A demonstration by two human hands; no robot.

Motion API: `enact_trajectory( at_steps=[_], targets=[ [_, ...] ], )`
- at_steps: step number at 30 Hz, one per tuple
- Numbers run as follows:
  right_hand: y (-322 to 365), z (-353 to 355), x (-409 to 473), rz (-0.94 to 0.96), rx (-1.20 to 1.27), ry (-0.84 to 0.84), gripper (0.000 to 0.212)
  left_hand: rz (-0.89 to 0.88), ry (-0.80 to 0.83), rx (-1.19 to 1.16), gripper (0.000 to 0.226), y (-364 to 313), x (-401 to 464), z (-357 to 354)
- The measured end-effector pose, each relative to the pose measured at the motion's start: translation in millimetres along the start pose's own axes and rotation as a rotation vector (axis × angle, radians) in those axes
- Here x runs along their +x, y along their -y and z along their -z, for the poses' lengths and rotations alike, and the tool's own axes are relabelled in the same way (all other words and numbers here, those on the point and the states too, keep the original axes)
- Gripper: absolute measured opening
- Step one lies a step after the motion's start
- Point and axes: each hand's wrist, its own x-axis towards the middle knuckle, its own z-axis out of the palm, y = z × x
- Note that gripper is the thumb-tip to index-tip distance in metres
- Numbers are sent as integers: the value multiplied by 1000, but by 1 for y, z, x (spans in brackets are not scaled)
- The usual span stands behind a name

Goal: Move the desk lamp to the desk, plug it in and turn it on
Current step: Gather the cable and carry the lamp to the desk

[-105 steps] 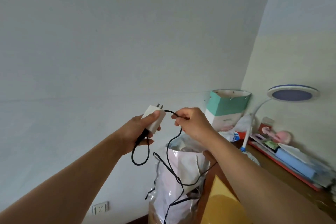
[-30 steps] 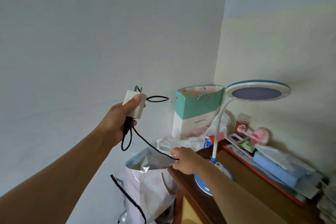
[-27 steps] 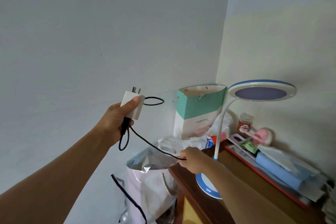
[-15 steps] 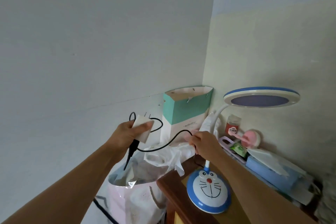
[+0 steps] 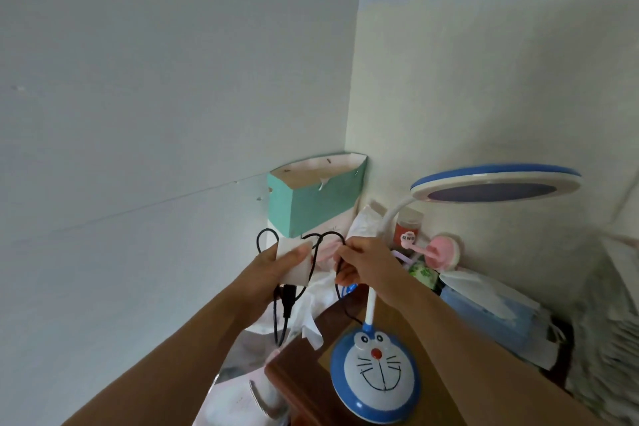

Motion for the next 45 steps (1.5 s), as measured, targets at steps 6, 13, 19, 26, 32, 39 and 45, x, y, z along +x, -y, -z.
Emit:
enact_trajectory(
  at_steps=[6,13,19,26,32,39,45],
  targets=[
    [0,6,1,18,33,29,23,31,94,9,31,7,16,-5],
    [5,6,-1,30,70,-34,13,17,110,103,45,14,24,-15],
    [7,9,-3,84,-32,-115,15,50,135,56,51,28,29,-29],
    [2,9,-6,123,-185,-223,17,50,114,72,35,35,34,-32],
    [-9,8,-15,200,-332,-302,18,51,23,42,29,44,35,-19],
    [-51,11,-24,58,-433,-557,17,26,-39,-25,12,50,41,-19],
    [-50,8,-10,107,-523,-471,26,-12,-49,-45,8,52,46,-22]
  ],
)
